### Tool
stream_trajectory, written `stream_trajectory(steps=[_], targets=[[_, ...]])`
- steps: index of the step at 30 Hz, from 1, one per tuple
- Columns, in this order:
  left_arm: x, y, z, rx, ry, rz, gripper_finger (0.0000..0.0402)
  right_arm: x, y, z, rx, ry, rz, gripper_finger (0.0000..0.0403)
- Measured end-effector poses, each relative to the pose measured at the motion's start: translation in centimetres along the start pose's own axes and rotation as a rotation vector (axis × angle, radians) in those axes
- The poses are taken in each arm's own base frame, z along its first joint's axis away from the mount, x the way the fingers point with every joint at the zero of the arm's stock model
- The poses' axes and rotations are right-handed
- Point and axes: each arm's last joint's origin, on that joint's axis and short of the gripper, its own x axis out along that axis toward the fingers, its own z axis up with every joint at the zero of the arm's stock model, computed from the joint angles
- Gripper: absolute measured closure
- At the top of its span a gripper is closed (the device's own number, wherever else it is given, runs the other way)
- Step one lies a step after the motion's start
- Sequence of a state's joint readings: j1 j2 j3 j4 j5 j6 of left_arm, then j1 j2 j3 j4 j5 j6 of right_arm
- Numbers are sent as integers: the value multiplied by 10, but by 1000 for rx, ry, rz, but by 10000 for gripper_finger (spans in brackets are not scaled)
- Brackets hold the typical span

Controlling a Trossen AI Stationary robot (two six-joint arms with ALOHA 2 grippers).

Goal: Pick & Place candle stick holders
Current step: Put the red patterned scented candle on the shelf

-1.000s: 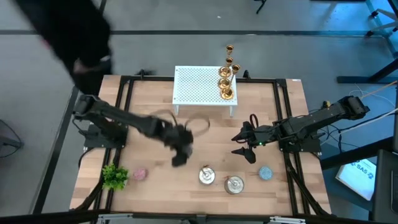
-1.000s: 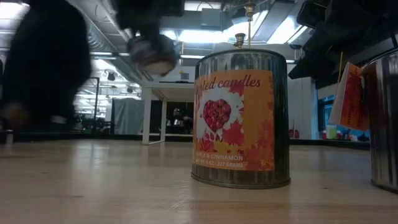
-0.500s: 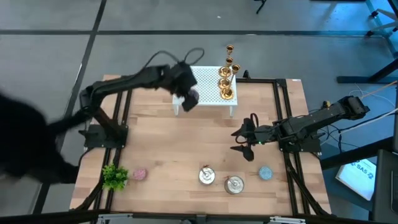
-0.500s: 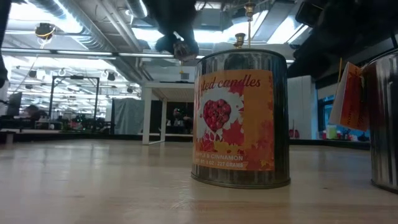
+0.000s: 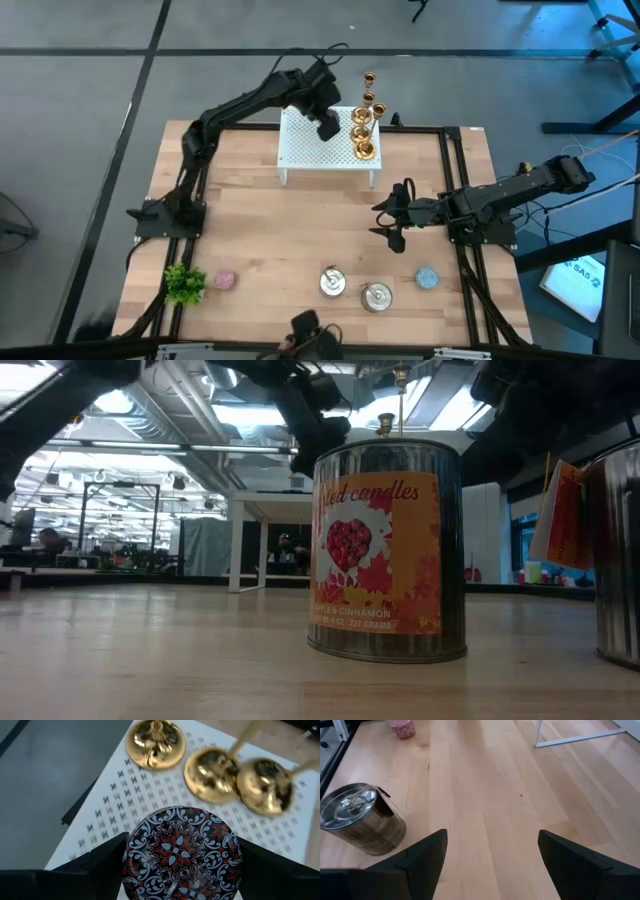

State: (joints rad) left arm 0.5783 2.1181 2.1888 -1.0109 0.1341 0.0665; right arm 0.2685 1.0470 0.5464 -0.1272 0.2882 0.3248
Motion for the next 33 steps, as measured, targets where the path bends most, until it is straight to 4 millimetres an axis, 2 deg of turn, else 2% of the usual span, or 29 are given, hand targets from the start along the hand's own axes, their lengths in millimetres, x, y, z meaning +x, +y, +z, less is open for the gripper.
stream_trajectory(steps=[7, 11, 16, 22, 28, 33], targets=[[25, 7, 6, -23, 13, 11, 106, 0, -1, 0, 0, 5, -4, 87], [34, 12, 4, 31, 37, 121, 106, 0, -1, 0, 0, 4, -4, 87], [34, 16, 7, 39, 4, 152, 91, 0, -1, 0, 4, 5, -3, 87], [35, 13, 6, 41, 5, 94, 96, 0, -1, 0, 8, 4, -3, 87], [38, 17, 3, 41, 23, 116, 94, 0, -1, 0, 8, 4, -3, 87], [38, 17, 3, 94, 17, 78, 92, 0, -1, 0, 10, 4, -2, 87]])
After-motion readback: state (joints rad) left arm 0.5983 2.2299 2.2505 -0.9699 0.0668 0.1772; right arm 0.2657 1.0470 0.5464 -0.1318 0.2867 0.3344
